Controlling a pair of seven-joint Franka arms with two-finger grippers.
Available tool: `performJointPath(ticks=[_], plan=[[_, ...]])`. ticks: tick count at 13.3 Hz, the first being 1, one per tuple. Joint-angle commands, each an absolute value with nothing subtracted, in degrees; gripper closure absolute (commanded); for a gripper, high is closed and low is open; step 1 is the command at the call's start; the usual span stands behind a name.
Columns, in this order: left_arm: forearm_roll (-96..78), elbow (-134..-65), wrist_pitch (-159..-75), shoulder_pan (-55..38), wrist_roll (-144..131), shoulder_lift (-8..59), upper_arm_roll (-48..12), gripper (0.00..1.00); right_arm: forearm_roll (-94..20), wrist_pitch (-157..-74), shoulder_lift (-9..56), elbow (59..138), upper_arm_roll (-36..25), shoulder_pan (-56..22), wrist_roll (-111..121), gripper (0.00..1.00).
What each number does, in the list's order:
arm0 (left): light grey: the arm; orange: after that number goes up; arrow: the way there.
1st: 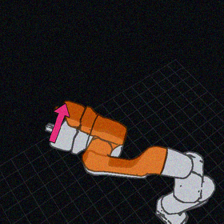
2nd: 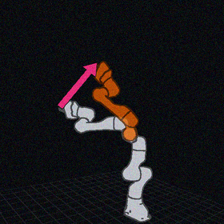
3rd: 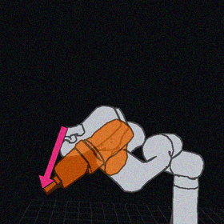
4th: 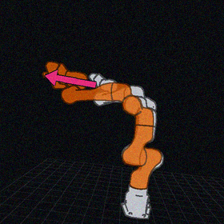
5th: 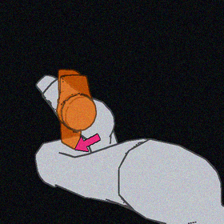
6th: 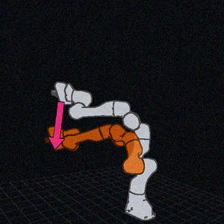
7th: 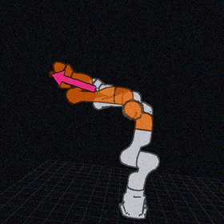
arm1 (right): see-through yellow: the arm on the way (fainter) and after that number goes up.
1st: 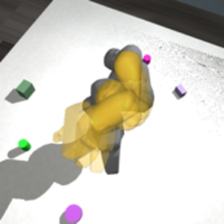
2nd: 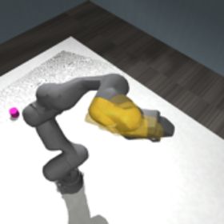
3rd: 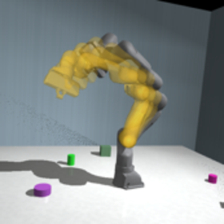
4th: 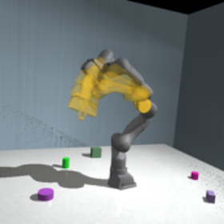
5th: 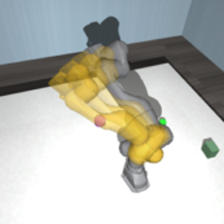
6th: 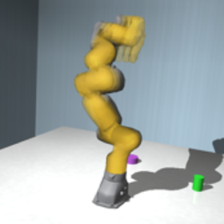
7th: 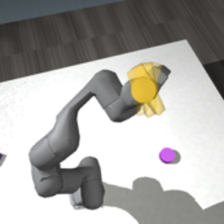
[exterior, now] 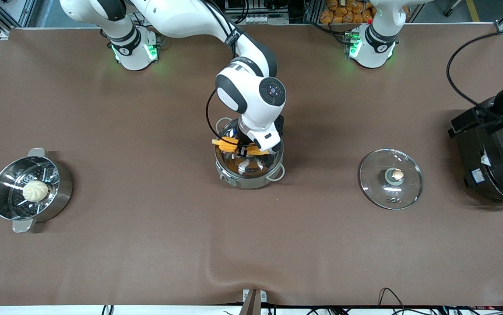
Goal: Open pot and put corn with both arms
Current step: 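Release the corn inside the pot while the left gripper withdraws upward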
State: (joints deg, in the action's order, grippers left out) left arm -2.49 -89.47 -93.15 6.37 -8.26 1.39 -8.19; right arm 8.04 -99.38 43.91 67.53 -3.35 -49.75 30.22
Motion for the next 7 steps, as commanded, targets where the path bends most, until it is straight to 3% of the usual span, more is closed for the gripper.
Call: performJointPath(ticks=[1,7], plan=[[-3.0,-90.1,-87.9,6.7,-9.1,-2.7,-8.8,0.00,8.4,-98.6,45.3,65.7,-3.2,-50.2,28.7,1.00],[2.3,-91.6,-86.1,6.8,-9.8,-3.8,-12.3,0.00,7.0,-100.6,46.1,65.6,-3.2,-50.4,27.1,1.00]])
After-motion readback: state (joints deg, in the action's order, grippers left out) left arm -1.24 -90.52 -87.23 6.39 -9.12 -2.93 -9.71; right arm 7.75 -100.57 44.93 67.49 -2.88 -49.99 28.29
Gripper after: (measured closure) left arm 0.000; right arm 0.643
